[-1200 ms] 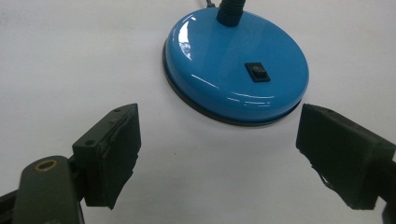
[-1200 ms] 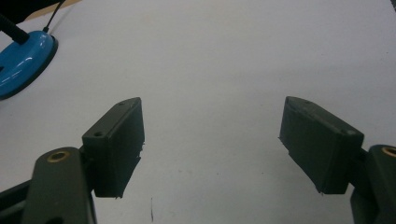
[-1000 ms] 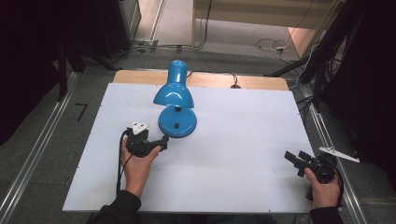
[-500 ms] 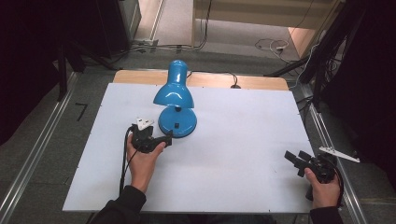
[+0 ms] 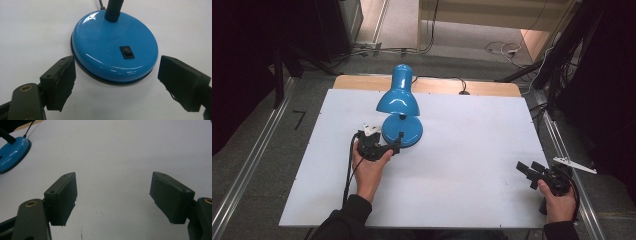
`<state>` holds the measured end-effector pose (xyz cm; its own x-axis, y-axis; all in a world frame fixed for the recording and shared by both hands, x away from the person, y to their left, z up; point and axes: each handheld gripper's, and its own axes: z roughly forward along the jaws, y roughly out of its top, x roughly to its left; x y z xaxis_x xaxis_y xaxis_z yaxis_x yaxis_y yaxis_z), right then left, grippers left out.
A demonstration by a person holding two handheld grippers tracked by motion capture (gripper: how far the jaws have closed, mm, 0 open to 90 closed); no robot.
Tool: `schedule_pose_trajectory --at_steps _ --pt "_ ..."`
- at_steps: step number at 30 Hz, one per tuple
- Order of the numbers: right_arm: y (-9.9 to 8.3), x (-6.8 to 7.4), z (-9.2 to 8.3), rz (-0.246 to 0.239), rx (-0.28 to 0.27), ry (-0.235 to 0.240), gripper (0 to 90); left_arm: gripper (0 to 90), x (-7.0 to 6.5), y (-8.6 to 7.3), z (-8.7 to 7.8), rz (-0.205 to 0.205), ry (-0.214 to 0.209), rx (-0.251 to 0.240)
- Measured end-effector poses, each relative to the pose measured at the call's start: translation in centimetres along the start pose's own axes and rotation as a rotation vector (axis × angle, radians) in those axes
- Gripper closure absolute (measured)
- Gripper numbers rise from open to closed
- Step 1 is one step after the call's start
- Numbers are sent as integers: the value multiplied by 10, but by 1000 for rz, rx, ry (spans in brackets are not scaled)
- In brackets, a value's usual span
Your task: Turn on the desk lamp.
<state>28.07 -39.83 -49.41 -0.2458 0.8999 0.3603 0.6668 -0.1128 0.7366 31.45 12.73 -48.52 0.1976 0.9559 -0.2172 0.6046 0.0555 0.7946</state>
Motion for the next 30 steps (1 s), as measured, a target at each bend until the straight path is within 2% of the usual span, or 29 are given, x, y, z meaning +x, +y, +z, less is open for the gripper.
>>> schedule_pose_trajectory --at_steps 9,19,23,25,28,30 --pt "1 0 0 -1 -6 4 204 175 -1 10 6 9 6 -5" --pt "1 1 0 -3 -8 8 204 225 -9 14 15 32 15 -11" --pt "1 1 0 -3 -4 11 205 316 -12 15 19 57 43 -11" --pt "1 1 0 -2 -4 12 206 392 -13 16 21 71 52 -16" --pt "1 1 0 -3 -2 12 207 513 -15 15 24 77 35 -33" --pt "1 1 0 -3 0 12 208 597 -15 14 27 72 7 -33"
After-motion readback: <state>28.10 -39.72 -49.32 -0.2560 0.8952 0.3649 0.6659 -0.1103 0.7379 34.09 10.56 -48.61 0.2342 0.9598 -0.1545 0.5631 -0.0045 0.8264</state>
